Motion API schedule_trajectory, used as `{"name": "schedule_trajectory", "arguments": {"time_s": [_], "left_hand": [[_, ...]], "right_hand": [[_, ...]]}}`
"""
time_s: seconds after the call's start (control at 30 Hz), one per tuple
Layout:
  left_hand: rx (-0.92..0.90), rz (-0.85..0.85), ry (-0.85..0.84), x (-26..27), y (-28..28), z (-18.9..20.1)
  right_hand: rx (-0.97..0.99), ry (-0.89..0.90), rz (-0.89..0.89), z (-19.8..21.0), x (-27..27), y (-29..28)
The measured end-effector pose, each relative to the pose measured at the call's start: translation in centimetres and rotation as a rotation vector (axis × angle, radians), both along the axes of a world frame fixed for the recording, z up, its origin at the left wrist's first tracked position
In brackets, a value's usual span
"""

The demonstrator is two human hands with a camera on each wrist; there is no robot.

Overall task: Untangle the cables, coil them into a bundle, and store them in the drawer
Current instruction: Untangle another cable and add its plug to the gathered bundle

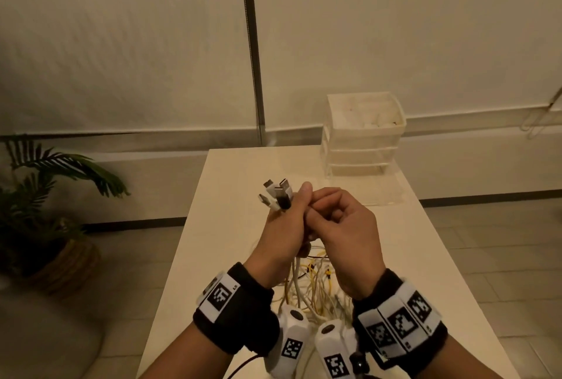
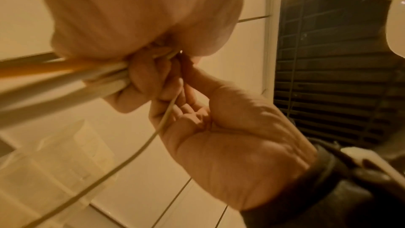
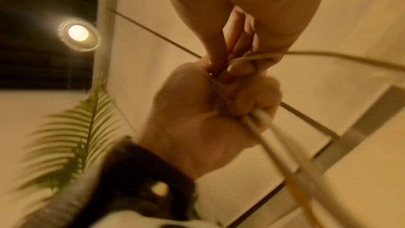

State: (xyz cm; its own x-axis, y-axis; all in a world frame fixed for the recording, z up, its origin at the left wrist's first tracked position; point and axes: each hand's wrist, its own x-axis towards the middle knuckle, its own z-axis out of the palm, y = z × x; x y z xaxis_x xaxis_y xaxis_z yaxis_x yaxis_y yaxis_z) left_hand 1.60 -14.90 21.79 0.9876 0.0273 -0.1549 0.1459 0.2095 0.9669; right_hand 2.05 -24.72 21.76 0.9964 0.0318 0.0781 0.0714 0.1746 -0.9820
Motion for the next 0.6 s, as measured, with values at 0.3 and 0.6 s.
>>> {"name": "schedule_trajectory", "arguments": {"time_s": [0.3, 0.6], "left_hand": [[-0.032, 0.067, -0.240, 0.7, 4.7, 3.2], [0.808, 0.102, -0.568, 1.4, 7.0, 4.8]], "right_hand": [[-0.391, -0.040, 0.420, -5.8, -1.0, -4.0], [-0.568, -0.067, 0.392, -8.2, 3.8, -7.5]]}}
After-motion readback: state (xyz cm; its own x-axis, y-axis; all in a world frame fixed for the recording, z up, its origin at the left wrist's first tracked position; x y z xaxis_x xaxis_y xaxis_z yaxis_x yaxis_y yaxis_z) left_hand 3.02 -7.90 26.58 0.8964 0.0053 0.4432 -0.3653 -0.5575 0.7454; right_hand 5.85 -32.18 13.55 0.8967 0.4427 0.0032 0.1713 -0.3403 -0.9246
